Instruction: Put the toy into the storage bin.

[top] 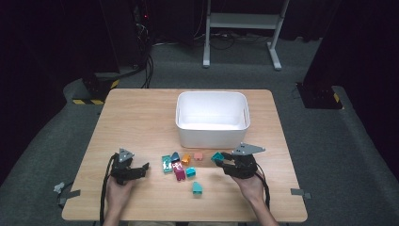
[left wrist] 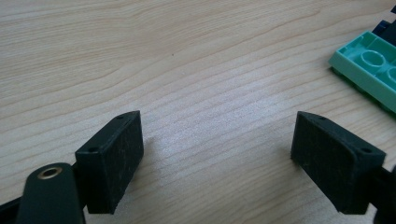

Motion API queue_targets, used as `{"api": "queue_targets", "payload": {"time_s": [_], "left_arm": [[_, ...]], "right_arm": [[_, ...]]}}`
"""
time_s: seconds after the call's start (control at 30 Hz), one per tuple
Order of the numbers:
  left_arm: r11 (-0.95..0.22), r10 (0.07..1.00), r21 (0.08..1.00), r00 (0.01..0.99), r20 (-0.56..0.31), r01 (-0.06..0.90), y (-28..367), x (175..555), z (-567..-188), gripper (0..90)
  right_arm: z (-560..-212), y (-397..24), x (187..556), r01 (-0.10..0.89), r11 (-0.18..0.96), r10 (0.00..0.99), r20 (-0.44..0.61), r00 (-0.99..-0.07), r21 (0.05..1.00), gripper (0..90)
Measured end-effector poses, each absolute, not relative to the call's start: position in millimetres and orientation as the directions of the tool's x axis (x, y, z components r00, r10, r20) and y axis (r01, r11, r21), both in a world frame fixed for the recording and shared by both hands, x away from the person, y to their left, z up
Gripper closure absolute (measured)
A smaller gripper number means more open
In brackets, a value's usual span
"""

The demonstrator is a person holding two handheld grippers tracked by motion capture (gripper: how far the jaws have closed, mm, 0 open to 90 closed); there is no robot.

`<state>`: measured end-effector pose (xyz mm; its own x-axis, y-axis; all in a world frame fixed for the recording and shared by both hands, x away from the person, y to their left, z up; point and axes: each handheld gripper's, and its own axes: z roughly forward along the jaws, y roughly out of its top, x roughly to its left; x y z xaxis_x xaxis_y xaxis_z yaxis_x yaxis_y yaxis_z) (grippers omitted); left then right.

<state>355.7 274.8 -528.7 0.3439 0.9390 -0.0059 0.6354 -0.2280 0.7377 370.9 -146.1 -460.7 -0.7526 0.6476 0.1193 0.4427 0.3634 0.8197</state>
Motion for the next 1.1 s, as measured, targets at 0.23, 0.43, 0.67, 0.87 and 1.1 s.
{"api": "queue_targets", "payload": {"time_s": [0.23,0.43,0.67,0.87,1.1], "left_arm": [[-0.229,0.939,0.737,0.345,-0.005,0.636,274.9,355.7,-528.6,17.0],[-0.229,0.939,0.737,0.345,-0.006,0.636,274.8,355.6,-528.7,17.0],[-0.229,0.939,0.737,0.345,-0.006,0.636,274.9,355.6,-528.7,17.0],[-0.228,0.939,0.737,0.345,-0.006,0.636,275.0,355.6,-528.6,17.1],[-0.228,0.939,0.737,0.345,-0.006,0.636,274.9,355.6,-528.7,17.0]], "right_arm": [[-445.9,-155.5,370.9,0.435,0.335,0.655,0.124,-0.745,0.836,59.0],[-433.8,-159.6,373.0,0.417,0.321,0.65,0.122,-0.75,0.85,58.9],[-413.3,-165.8,376.2,0.405,0.281,0.654,0.135,-0.744,0.87,59.0],[-400.6,-168.1,377.5,0.397,0.283,0.656,0.126,-0.744,0.873,59.0],[-390.6,-171.4,380.4,0.396,0.277,0.661,0.125,-0.74,0.876,59.0]]}}
